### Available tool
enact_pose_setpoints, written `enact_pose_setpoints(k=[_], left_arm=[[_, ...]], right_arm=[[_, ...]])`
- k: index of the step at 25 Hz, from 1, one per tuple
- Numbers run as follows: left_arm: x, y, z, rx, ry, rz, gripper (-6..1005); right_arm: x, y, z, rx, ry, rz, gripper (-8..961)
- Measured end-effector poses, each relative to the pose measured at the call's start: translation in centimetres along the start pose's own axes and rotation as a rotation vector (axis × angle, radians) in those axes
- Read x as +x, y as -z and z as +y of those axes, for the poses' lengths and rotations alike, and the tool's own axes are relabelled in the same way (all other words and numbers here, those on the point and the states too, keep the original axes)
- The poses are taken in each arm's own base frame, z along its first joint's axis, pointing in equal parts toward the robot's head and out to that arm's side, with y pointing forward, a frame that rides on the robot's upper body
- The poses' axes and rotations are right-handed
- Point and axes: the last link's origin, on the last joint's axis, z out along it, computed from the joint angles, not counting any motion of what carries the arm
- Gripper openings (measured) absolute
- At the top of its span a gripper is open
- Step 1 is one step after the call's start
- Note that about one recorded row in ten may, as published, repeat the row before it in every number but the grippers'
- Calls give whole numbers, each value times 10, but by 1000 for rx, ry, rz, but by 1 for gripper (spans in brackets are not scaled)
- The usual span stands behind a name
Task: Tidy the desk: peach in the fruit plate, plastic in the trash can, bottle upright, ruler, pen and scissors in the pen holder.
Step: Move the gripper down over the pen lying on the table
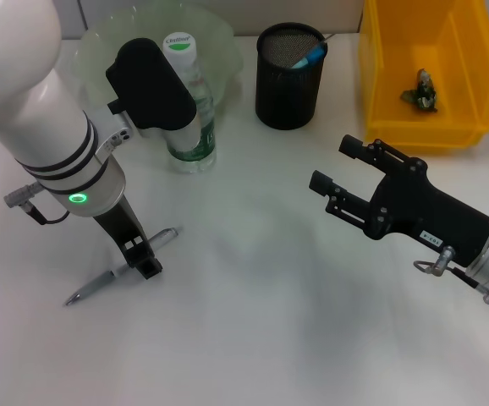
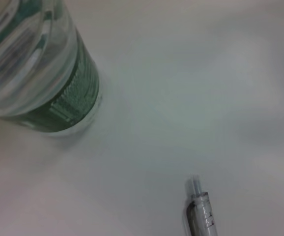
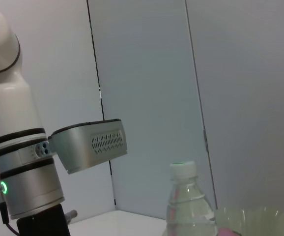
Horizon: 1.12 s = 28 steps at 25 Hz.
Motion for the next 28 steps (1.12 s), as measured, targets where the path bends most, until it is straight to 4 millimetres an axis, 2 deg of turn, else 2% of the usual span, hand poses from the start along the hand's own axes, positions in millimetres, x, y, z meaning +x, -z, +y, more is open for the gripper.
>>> enact_pose_setpoints(k=[11, 17, 25, 28], left_arm=[[1, 0, 0, 6, -7, 6, 659], [2, -1, 1, 7, -18, 1, 505], [2, -1, 1, 6, -21, 4, 506], [2, -1, 1, 6, -23, 8, 445]], right_arm=[[0, 0, 0, -1, -1, 0, 711], [0, -1, 1, -1, -1, -1, 710], [0, -1, 0, -2, 0, -2, 710], [-1, -2, 0, -3, 1, -2, 710]])
